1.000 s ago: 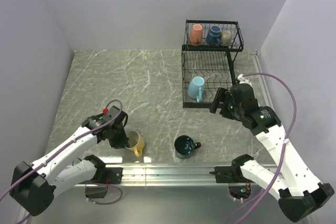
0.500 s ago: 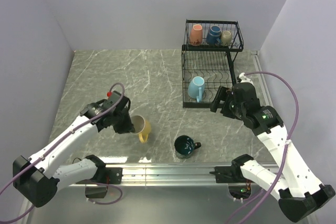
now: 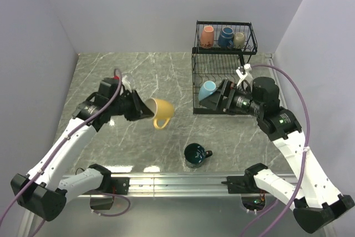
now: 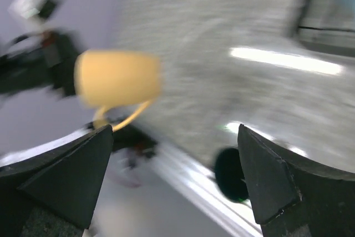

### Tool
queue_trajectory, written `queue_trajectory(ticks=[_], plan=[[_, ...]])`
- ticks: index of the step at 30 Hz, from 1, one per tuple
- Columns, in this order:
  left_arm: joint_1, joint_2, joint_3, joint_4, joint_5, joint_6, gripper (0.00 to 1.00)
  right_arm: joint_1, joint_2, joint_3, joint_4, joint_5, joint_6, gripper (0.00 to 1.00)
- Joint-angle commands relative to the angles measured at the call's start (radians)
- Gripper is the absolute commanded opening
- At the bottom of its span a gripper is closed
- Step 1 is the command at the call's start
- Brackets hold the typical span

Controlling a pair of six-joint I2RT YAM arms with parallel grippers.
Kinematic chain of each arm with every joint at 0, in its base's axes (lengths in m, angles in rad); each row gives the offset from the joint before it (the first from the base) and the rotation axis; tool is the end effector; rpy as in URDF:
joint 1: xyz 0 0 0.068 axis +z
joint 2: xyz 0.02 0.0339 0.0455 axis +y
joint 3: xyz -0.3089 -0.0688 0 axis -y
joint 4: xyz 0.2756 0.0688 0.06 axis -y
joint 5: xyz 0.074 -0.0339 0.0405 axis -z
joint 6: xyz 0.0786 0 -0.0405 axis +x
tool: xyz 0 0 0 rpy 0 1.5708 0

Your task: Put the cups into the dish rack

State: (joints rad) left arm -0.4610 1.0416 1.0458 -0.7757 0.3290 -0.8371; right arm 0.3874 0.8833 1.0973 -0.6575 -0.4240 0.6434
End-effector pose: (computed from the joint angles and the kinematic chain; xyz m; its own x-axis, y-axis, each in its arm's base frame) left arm 0.2088 -0.1321 0.3378 -0.8849 -0.3453 -0.3127 -0.0430 0.7289 -0.6833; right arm 0.1842 0.1101 0.4069 -0.7309 0.2924 -0.6167 -0.3124 0.6601 0.6831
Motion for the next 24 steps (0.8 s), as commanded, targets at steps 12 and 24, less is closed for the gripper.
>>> queue_trajectory(ticks=[12, 24], plan=[[0.134, -0.045, -0.093, 1.061, 0.608, -0.491, 0.00, 0.034, 0.080, -0.192, 0.995, -0.446, 0.663, 1.00], [0.133, -0.003, -0.112, 1.133, 0.613, -0.523, 0.00, 0.154, 0.216, -0.096, 1.162, -0.391, 0.739, 1.00]])
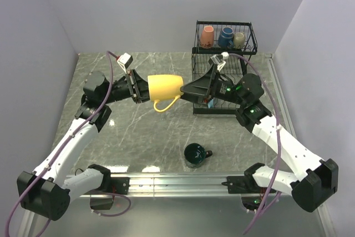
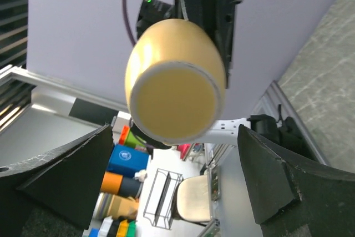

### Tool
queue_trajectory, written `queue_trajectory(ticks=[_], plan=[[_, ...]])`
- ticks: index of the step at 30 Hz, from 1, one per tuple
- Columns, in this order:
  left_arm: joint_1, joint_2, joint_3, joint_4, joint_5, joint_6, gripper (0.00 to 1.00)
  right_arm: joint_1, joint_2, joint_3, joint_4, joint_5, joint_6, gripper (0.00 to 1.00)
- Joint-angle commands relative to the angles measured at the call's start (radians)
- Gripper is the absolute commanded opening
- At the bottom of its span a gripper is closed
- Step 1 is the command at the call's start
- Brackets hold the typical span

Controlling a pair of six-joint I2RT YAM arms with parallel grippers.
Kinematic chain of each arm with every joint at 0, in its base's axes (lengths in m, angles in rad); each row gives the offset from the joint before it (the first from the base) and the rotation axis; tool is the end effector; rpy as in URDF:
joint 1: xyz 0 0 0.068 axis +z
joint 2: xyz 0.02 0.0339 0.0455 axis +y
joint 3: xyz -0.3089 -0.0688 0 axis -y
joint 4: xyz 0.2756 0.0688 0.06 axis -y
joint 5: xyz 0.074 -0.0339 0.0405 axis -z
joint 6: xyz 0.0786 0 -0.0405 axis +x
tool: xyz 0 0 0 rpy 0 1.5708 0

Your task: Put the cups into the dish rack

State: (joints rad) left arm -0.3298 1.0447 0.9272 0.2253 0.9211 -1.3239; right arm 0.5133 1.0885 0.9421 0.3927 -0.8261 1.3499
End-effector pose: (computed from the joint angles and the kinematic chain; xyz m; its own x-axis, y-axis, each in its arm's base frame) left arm 0.2318 -0.1455 0.4210 -0.8914 -0.3149 -0.3261 0.3296 0.0434 -0.9431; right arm 0.2169 0.1886 0.4373 -0.8843 0.2606 -0.3874 -0.4163 -0.0642 0.9070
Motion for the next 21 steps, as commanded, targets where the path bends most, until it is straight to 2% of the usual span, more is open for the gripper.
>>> queue_trajectory(ticks=[1, 13, 21], plan=[[0.002, -0.003, 0.004, 0.135, 0.021, -0.038, 0.00, 0.034, 0.014, 0.066, 0.121, 0.016, 0.037, 1.00], [-0.014, 0.000, -0.011, 0.128, -0.001, -0.023, 0.00, 0.091, 0.106, 0.126, 0.160, 0.053, 0.063, 1.00], [-0.049, -0.002, -0.010, 0.068, -0.034, 0.021, 0.00, 0.094, 0.157, 0.164, 0.173, 0.079, 0.080, 1.00]])
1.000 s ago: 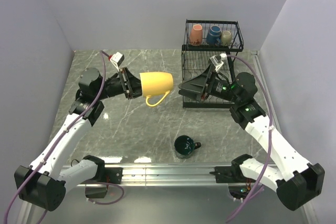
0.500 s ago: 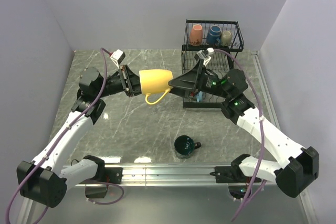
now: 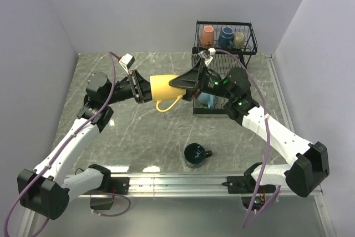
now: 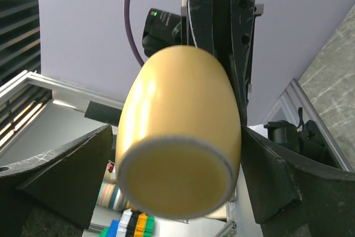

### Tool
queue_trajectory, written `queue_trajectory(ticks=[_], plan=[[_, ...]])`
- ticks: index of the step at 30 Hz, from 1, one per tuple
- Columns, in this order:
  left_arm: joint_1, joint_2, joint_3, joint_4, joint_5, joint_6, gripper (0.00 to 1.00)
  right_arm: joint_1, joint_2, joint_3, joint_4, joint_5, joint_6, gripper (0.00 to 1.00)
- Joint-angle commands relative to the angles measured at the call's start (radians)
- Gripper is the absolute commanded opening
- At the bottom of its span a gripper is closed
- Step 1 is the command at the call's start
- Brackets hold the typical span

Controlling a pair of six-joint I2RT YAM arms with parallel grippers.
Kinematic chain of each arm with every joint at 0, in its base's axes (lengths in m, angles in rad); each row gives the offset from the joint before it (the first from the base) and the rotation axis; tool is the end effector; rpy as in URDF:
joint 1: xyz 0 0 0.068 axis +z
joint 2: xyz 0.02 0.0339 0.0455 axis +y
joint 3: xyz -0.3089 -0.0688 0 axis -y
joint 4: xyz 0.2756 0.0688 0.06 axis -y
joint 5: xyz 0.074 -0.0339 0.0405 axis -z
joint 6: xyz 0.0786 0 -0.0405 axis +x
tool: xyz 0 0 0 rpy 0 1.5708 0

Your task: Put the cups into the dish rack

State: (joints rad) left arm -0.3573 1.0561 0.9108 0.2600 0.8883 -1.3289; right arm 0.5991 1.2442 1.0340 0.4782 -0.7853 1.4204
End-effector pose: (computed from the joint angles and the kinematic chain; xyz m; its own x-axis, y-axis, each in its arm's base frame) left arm 0.2336 -0.1523 0.4160 -0.8897 -0.3215 -0.3242 0.3299 0.0381 -0.9432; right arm 0.2395 0.2308 0.4416 -0.9182 0.2197 -0.3296 -0.3603 -0.1177 0.9254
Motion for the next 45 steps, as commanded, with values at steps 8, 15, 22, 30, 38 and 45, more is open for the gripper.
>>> queue_trajectory(ticks=[8, 15, 22, 30, 38, 45], plan=[[-0.057, -0.008, 0.048, -0.090, -0.071, 0.105, 0.00, 0.011, 0.003, 0.072, 0.086, 0.040, 0.012, 1.00], [-0.057, -0.008, 0.054, -0.163, -0.129, 0.143, 0.00, 0.013, -0.032, 0.043, 0.051, 0.035, -0.015, 0.73], [-0.057, -0.004, 0.059, -0.209, -0.137, 0.168, 0.00, 0.011, -0.046, 0.029, 0.046, 0.043, -0.020, 0.27], [-0.057, -0.034, 0.080, -0.409, -0.187, 0.249, 0.30, 0.011, -0.074, 0.058, -0.042, 0.052, -0.077, 0.00], [-0.054, -0.123, 0.014, -0.519, -0.267, 0.277, 0.44, 0.008, -0.118, 0.018, -0.082, 0.052, -0.104, 0.00], [-0.052, -0.140, 0.005, -0.556, -0.287, 0.295, 0.47, 0.001, -0.120, 0.038, -0.130, 0.052, -0.132, 0.00]])
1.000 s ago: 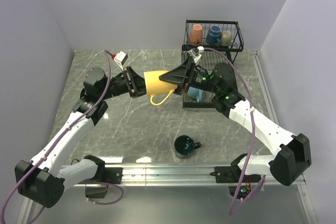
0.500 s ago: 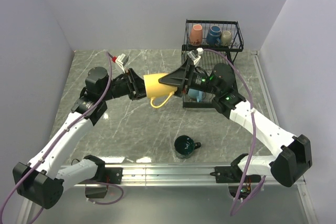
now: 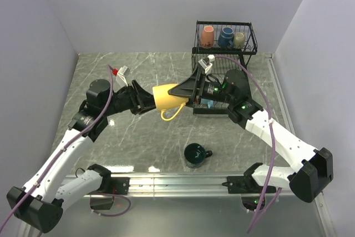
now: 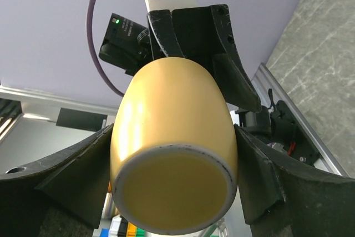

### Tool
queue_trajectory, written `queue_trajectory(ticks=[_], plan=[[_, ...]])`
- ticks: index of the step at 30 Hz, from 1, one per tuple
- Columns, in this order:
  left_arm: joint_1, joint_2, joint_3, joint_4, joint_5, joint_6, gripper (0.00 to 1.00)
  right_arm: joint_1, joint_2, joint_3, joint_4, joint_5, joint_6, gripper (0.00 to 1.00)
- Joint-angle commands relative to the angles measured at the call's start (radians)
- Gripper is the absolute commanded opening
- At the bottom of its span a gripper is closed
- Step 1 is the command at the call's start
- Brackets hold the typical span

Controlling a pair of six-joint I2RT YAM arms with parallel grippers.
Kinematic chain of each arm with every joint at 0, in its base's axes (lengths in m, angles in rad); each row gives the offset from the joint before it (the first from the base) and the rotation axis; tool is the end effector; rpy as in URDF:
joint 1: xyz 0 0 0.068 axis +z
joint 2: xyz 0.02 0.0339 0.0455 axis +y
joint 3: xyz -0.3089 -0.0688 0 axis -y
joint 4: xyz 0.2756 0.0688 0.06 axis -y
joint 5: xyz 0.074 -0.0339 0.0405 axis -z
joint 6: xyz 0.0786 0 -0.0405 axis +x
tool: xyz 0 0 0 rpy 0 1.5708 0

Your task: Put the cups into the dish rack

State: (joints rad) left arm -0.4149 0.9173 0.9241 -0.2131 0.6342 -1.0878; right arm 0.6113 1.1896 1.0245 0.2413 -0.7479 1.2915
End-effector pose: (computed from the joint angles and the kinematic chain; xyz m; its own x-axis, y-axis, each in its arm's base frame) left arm 0.2025 -0.1401 0.3925 -0.8447 -0.4075 -0.3471 0.2313 0.3069 -0.9232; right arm 0.2298 0.2263 0.4241 -0.9211 0.2150 -0.3246 -0.3290 0.0162 0.9442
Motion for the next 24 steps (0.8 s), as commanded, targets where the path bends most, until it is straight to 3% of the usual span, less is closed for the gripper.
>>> queue_trajectory(ticks=[1, 12, 24], plan=[[0.007, 0.002, 0.001, -0.092, -0.037, 0.060, 0.48, -0.015, -0.065, 0.051, 0.098, 0.015, -0.014, 0.00], [0.030, 0.037, 0.048, -0.164, -0.059, 0.127, 0.69, -0.148, -0.122, 0.037, 0.012, -0.014, -0.057, 0.00], [0.056, 0.061, 0.094, -0.319, -0.120, 0.232, 0.69, -0.476, -0.131, 0.131, -0.384, -0.065, -0.307, 0.00]])
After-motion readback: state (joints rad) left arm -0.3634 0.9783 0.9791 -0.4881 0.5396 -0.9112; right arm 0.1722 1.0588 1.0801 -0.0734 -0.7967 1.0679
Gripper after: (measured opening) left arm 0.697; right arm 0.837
